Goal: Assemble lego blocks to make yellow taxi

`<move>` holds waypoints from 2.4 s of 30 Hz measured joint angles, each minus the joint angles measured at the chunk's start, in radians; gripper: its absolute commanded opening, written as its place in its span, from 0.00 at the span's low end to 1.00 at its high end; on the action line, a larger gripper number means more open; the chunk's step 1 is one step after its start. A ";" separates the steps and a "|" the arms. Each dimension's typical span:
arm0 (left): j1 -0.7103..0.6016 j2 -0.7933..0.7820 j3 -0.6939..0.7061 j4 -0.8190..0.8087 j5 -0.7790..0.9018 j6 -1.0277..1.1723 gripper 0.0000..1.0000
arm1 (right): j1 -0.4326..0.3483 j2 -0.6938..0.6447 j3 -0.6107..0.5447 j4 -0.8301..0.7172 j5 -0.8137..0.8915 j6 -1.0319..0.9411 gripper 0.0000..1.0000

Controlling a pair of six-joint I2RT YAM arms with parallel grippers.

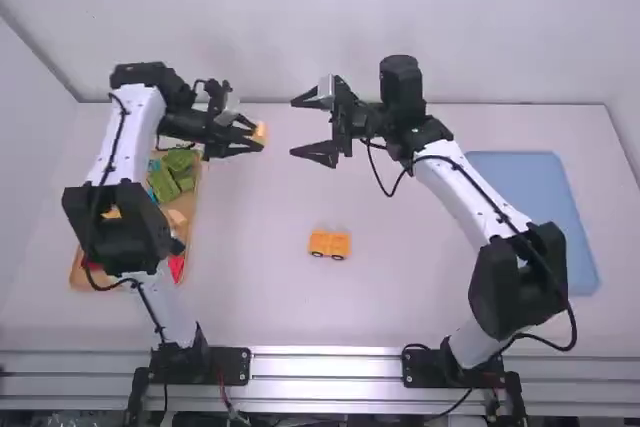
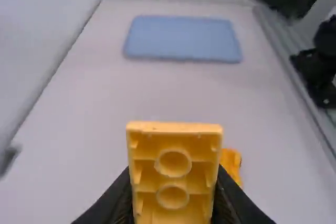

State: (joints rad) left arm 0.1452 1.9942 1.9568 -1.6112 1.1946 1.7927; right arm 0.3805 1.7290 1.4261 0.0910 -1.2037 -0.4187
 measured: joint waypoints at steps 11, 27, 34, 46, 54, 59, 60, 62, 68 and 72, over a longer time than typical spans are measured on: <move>-0.168 0.000 -0.051 0.000 0.289 0.236 0.02 | -0.029 0.000 -0.008 0.063 -0.071 0.132 0.82; -0.172 0.000 -0.051 0.030 0.328 0.269 0.02 | 0.001 0.000 -0.008 0.080 -0.076 0.101 0.45; -0.172 0.000 -0.051 0.029 0.333 0.264 0.10 | 0.001 0.000 -0.008 0.090 -0.072 0.091 0.11; -0.180 0.000 -0.051 0.126 0.286 0.161 0.99 | -0.007 -0.001 -0.011 0.134 -0.037 0.139 0.00; -0.180 -0.001 -0.130 0.647 -0.150 -0.542 0.99 | -0.075 -0.091 -0.018 -0.274 0.370 0.132 0.00; -0.205 -0.001 -0.249 0.887 -0.687 -1.181 0.99 | -0.031 -0.229 -0.019 -0.539 0.738 0.124 0.00; -0.211 -0.001 -0.267 0.901 -0.747 -1.251 0.99 | -0.011 -0.251 -0.019 -0.583 0.805 0.126 0.00; -0.223 -0.001 -0.304 0.951 -0.840 -1.374 0.99 | 0.017 -0.271 -0.019 -0.644 0.889 0.130 0.00; -0.227 -0.001 -0.361 1.018 -0.937 -1.642 0.68 | 0.067 -0.251 -0.026 -0.749 1.051 0.157 0.00; -0.226 -0.014 -0.364 0.993 -1.015 -1.743 0.76 | 0.063 -0.242 -0.059 -0.753 1.080 0.177 0.00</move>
State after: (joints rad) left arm -0.0811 1.9800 1.5932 -0.6178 0.1799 0.0498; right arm 0.4431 1.4868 1.3670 -0.6624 -0.1238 -0.2413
